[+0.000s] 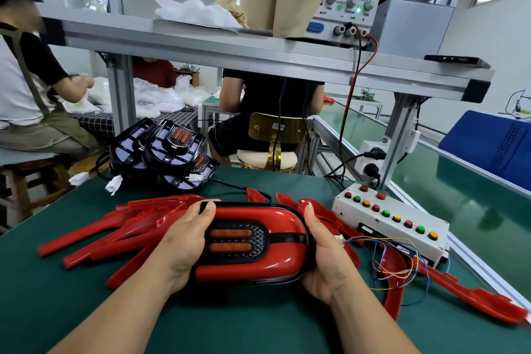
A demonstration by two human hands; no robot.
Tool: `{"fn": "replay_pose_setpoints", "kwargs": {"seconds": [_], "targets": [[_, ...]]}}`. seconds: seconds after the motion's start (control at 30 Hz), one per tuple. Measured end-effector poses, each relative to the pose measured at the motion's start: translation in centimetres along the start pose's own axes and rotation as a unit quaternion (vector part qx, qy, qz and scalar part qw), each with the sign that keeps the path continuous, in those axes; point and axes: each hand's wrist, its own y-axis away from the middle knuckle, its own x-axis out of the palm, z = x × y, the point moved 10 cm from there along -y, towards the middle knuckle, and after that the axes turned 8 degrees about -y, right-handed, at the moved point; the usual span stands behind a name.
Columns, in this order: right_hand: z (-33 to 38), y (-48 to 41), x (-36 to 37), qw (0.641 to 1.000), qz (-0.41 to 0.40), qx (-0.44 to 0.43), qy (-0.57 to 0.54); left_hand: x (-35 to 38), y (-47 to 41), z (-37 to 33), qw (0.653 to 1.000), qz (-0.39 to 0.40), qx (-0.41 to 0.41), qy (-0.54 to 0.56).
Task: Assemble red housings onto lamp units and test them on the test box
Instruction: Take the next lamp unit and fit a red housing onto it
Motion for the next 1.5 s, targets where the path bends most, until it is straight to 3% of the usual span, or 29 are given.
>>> {"fn": "replay_pose_setpoints", "kwargs": {"seconds": [0.17,0.3,0.37,0.47,0.6,0.7,0.87,0.93,1.0,1.07,1.13,1.17,1.23,1.27,1.33,1.5], "targets": [[0.0,-0.1,-0.1,1.000,-0.011,0.017,0.000,-0.7,-0.2,0.8,0.999,-0.018,-0.032,0.023],[0.5,-0.2,-1.0,0.997,-0.070,0.002,0.016,-0.8,-0.3,1.0,0.997,-0.026,-0.053,0.045],[1.0,0.2,-1.6,0.989,-0.122,0.006,0.085,-0.9,-0.1,0.8,0.997,-0.035,-0.063,0.035],[2.5,0.9,-2.3,0.943,-0.168,0.018,0.287,-1.2,0.4,0.5,0.996,-0.028,-0.078,-0.024],[4.2,1.3,-2.3,0.867,-0.154,0.020,0.474,-1.9,1.2,0.3,0.985,-0.032,-0.105,-0.135],[4.4,1.6,-2.2,0.849,-0.148,0.030,0.507,-1.9,1.4,0.0,0.977,-0.030,-0.117,-0.174],[4.9,1.8,-1.3,0.777,-0.069,0.018,0.625,-1.6,1.4,1.5,0.955,0.046,-0.164,-0.241],[4.8,1.7,-1.8,0.779,-0.054,0.026,0.624,-1.4,1.4,2.1,0.944,0.065,-0.174,-0.274],[6.5,1.5,-2.9,0.810,-0.103,-0.019,0.576,-1.4,1.4,2.0,0.939,0.075,-0.167,-0.291],[9.8,2.1,-2.9,0.807,-0.161,-0.151,0.548,-1.5,1.3,1.7,0.940,0.082,-0.161,-0.290],[12.3,3.2,-2.3,0.735,-0.208,-0.258,0.591,-1.9,1.4,1.2,0.941,0.078,-0.155,-0.290],[12.3,3.3,-2.0,0.686,-0.221,-0.259,0.643,-2.2,1.4,0.9,0.943,0.067,-0.151,-0.289],[10.9,2.5,-3.1,0.581,-0.249,-0.159,0.759,-3.1,1.3,-0.3,0.951,0.027,-0.138,-0.277],[10.1,2.2,-4.2,0.547,-0.257,-0.088,0.792,-3.6,1.1,-0.9,0.955,0.002,-0.131,-0.266],[9.0,1.9,-5.7,0.525,-0.265,0.003,0.809,-4.8,0.4,-2.4,0.961,-0.048,-0.113,-0.246],[9.2,1.8,-7.3,0.542,-0.309,0.042,0.781,-5.2,-2.8,-6.3,0.962,-0.087,-0.078,-0.248]]}}
